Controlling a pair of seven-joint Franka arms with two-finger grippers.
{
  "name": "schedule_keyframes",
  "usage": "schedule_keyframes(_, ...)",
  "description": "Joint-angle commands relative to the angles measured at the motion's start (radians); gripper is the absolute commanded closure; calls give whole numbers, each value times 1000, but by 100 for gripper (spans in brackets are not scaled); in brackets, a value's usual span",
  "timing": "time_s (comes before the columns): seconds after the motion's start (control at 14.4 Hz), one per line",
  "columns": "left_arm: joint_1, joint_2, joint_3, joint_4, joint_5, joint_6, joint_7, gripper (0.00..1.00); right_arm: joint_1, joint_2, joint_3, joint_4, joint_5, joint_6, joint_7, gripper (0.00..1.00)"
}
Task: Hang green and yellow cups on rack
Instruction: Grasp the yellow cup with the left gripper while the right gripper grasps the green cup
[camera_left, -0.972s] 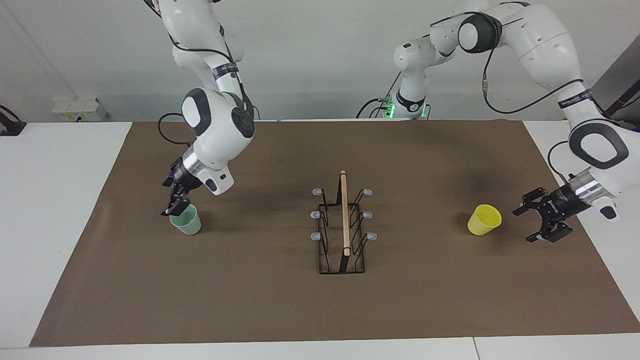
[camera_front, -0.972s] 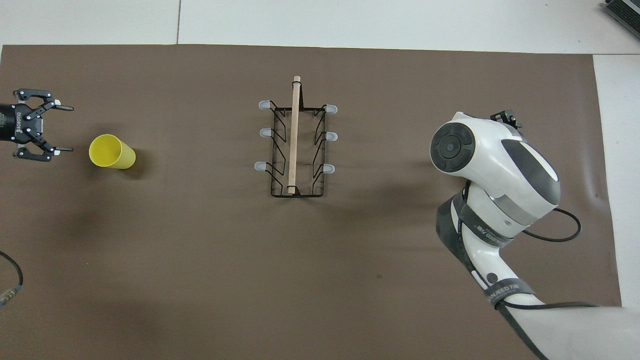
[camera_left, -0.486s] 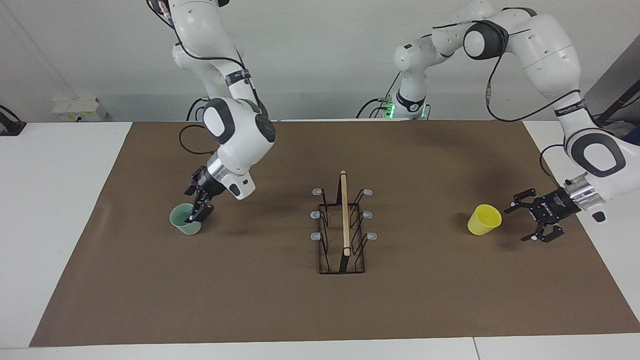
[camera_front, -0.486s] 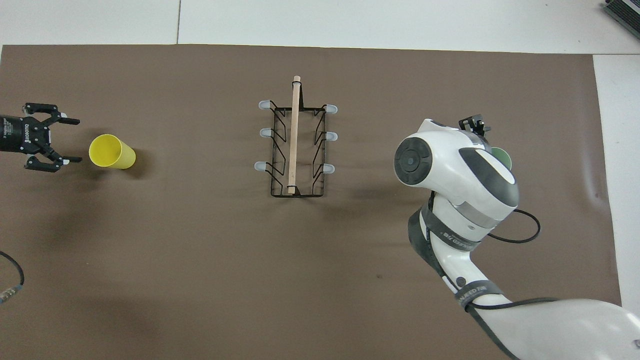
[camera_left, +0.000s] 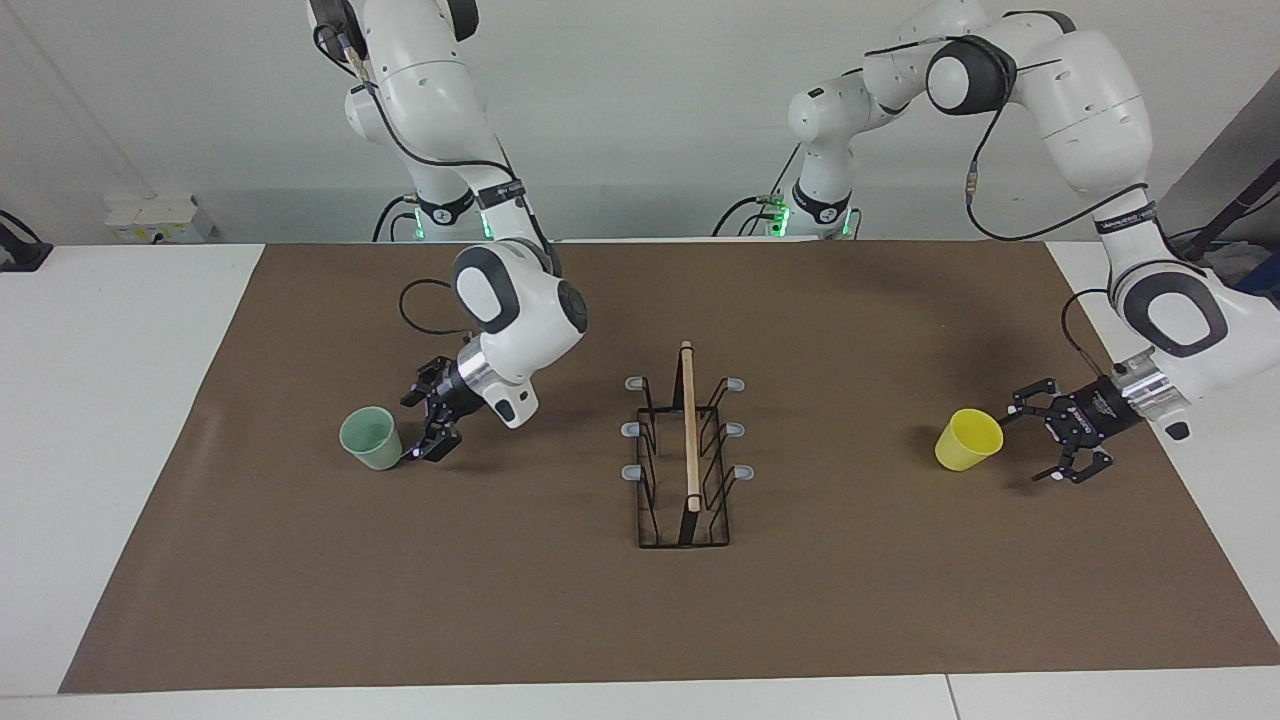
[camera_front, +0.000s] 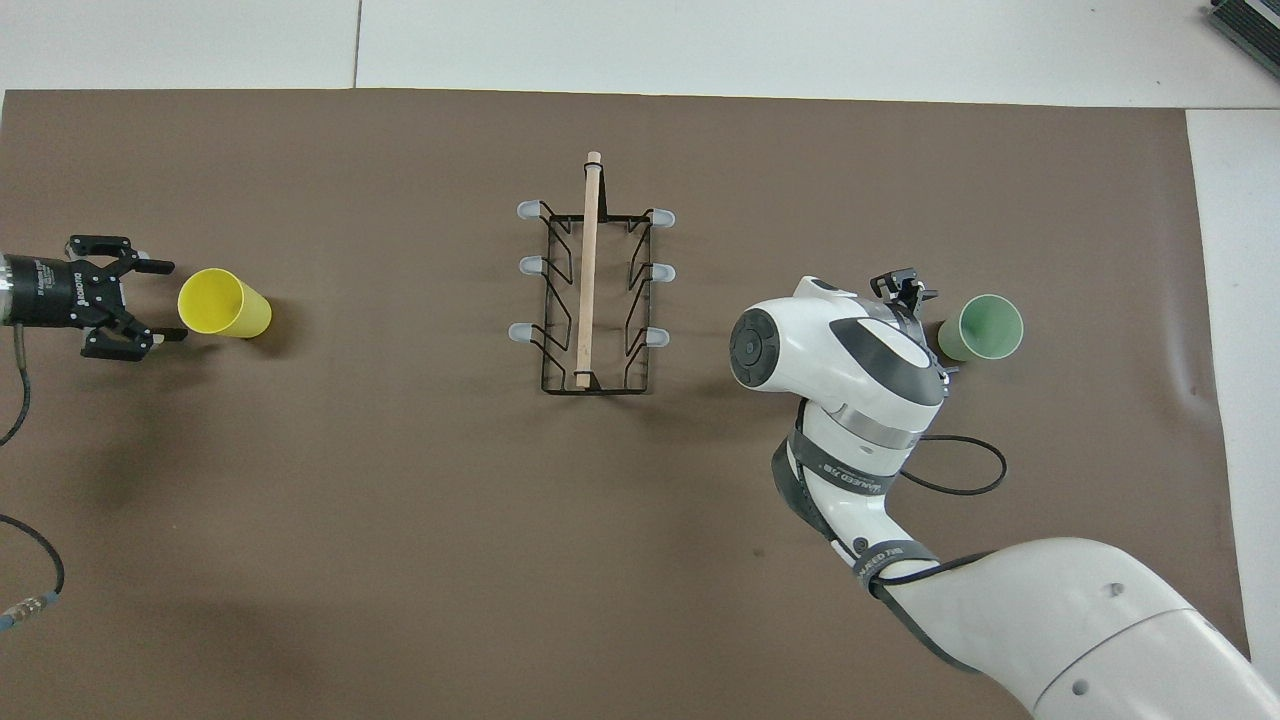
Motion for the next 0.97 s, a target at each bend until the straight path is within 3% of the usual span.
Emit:
schedule_keyframes(0.0, 5, -66, 3, -82, -71, -28, -12, 0, -4, -9, 4, -53, -36, 3, 69, 0)
schedule_keyframes(0.21, 14, -83, 2, -111, -82, -59, 12, 0, -4, -10, 4, -90, -82, 23, 122, 0)
schedule_keyframes(0.42, 23, -108, 2, -180, -214, -49, 239, 0, -7, -18, 4, -131, -153, 51, 161, 0)
schedule_keyframes(0.9, -33, -116, 2, -243, -335, 53, 236, 0, -38, -24, 4, -168, -298, 97, 185, 0)
